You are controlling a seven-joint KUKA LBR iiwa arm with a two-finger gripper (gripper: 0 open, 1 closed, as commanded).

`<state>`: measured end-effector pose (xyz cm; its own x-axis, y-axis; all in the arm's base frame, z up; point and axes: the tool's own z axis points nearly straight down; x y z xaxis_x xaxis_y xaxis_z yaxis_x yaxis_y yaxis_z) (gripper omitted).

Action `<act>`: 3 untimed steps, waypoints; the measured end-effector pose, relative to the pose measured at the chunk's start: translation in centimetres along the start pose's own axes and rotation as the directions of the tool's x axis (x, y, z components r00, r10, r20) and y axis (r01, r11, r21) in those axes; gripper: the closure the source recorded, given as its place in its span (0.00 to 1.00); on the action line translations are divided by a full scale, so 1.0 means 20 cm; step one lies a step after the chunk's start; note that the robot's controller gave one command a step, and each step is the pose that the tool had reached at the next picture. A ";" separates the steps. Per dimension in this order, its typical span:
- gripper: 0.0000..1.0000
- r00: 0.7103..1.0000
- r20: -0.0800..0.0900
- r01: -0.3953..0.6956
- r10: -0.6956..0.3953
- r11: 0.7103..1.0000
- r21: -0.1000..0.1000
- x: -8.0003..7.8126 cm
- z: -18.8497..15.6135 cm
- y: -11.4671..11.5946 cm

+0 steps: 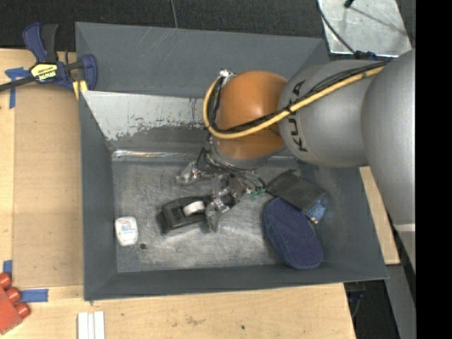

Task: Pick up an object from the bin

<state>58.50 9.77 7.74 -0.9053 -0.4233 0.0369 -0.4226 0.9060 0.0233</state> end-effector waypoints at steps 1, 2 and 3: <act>1.00 1.000 0.003 0.000 0.000 1.000 0.005 0.00 0.00 -0.01; 1.00 0.983 0.044 -0.179 0.178 0.984 0.016 -0.08 -0.41 0.11; 1.00 0.983 0.036 -0.181 0.180 0.983 0.016 -0.07 -0.39 0.10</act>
Offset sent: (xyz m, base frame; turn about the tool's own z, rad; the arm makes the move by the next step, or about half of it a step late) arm 0.0000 0.0000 0.0000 0.0000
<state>59.26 12.12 15.48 -0.9676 -0.2526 0.0045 -0.2526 0.9676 -0.0002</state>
